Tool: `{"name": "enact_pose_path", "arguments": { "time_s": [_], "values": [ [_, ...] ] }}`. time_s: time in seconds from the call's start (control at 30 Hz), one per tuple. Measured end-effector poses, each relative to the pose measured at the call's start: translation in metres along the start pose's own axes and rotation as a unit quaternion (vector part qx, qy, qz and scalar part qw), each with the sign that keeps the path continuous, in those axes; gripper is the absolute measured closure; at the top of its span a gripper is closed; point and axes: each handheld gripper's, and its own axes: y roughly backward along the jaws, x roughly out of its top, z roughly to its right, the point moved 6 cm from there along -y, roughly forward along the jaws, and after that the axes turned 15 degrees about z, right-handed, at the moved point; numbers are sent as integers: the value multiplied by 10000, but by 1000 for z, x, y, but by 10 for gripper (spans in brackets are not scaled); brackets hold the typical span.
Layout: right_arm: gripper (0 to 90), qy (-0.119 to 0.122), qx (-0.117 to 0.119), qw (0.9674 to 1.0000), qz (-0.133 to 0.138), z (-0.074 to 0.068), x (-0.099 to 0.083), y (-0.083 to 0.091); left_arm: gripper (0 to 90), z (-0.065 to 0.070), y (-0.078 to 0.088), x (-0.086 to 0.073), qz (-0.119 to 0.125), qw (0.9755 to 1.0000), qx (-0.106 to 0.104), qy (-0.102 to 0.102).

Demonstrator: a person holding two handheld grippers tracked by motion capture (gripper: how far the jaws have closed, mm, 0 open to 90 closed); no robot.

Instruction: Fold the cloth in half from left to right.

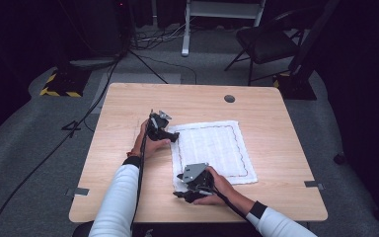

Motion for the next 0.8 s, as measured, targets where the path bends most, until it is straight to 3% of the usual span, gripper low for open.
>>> {"name": "enact_pose_path", "arguments": {
  "time_s": [0.17, 0.23, 0.4, 0.43, 0.6, 0.7, 0.8],
  "values": [
    [471, 0, 67, 9999, -85, -1, -4, -3, 173, 0, 0, -1, 101, 9999, -39, -13],
    [526, -19, 109, 9999, -29, -2, -4, -4, 208, 1, 1, 0, 115, 9998, -151, -77],
    [627, -101, 23, 9999, 8, 2, -5, -4, 385, 3, 2, 1, 129, 9994, -285, -129],
    [689, -127, -78, 9999, -2, 4, -5, -3, 436, 4, 2, 3, 148, 9992, -354, -98],
    [816, -50, -265, 9996, -85, 8, -5, -2, 680, 8, 2, 4, 122, 9983, -561, -60],
    [846, -49, -327, 9994, -81, 10, -6, -1, 772, 9, 2, 4, 117, 9978, -656, 48],
    [860, -51, -377, 9992, -76, 11, -6, 0, 802, 9, 2, 5, 76, 9976, -679, 69]
  ]
}}
